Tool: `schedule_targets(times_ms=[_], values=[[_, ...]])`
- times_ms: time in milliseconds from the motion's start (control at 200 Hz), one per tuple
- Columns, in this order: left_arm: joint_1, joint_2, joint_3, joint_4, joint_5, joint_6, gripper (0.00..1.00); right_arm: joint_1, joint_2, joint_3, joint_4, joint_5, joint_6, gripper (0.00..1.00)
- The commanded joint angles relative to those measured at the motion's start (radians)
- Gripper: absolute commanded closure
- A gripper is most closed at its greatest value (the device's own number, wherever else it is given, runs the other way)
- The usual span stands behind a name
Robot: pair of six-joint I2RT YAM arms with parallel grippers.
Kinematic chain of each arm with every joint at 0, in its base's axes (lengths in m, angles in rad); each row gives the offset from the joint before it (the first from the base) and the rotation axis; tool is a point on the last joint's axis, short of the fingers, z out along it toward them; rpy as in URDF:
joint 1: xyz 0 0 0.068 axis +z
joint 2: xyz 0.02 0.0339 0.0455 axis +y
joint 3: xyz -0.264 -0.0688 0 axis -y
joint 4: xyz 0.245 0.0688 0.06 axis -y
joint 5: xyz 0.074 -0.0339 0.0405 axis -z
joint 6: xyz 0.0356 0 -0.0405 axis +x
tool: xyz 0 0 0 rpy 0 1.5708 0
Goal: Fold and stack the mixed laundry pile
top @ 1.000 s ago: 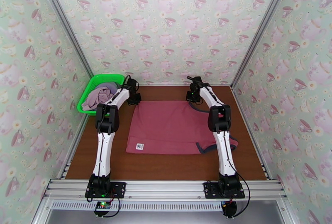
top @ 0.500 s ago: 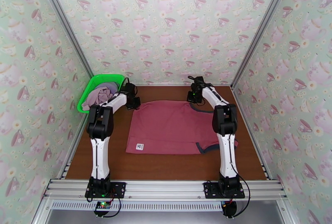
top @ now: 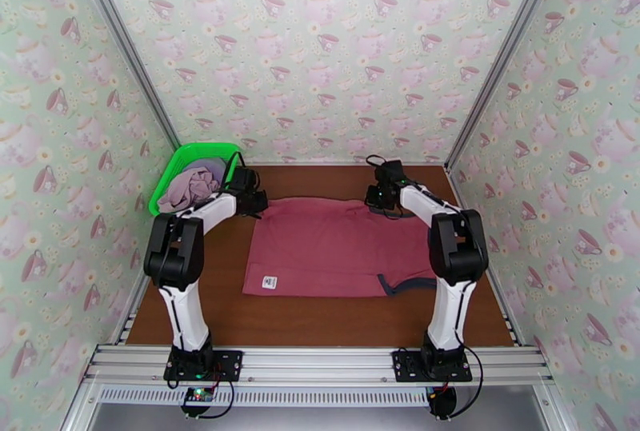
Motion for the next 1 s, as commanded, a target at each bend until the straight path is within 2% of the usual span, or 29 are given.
schedule_targets(times_ms=[0,306,561,586,606,656,691,831,907,992], values=[[-0.004,-0.085,-0.042,0.055,-0.019,0.002,1.00,0.016,-0.100,-0.095,0.165,0.043,0.046,1.00],[-0.016,-0.201,-0.197,0.080,-0.034,-0.009,1.00,0.044,-0.215,-0.318,0.275,0.086,0.080,1.00],[-0.037,-0.260,-0.396,0.166,-0.056,-0.084,1.00,0.071,-0.274,-0.463,0.316,0.137,0.097,1.00],[-0.038,-0.273,-0.418,0.175,-0.061,-0.095,0.97,0.073,-0.284,-0.478,0.315,0.143,0.100,0.96],[-0.040,-0.284,-0.434,0.182,-0.066,-0.102,0.93,0.074,-0.296,-0.493,0.314,0.150,0.101,0.89],[-0.040,-0.313,-0.472,0.194,-0.082,-0.118,0.79,0.075,-0.327,-0.528,0.316,0.165,0.104,0.76],[-0.043,-0.341,-0.495,0.196,-0.094,-0.124,0.74,0.075,-0.350,-0.548,0.316,0.174,0.106,0.72],[-0.051,-0.473,-0.544,0.149,-0.165,-0.128,0.66,0.075,-0.478,-0.607,0.267,0.231,0.112,0.65],[-0.053,-0.522,-0.511,0.075,-0.201,-0.113,0.65,0.075,-0.525,-0.599,0.228,0.236,0.112,0.62],[-0.055,-0.523,-0.441,0.000,-0.204,-0.092,0.65,0.075,-0.522,-0.548,0.177,0.223,0.118,0.63]])
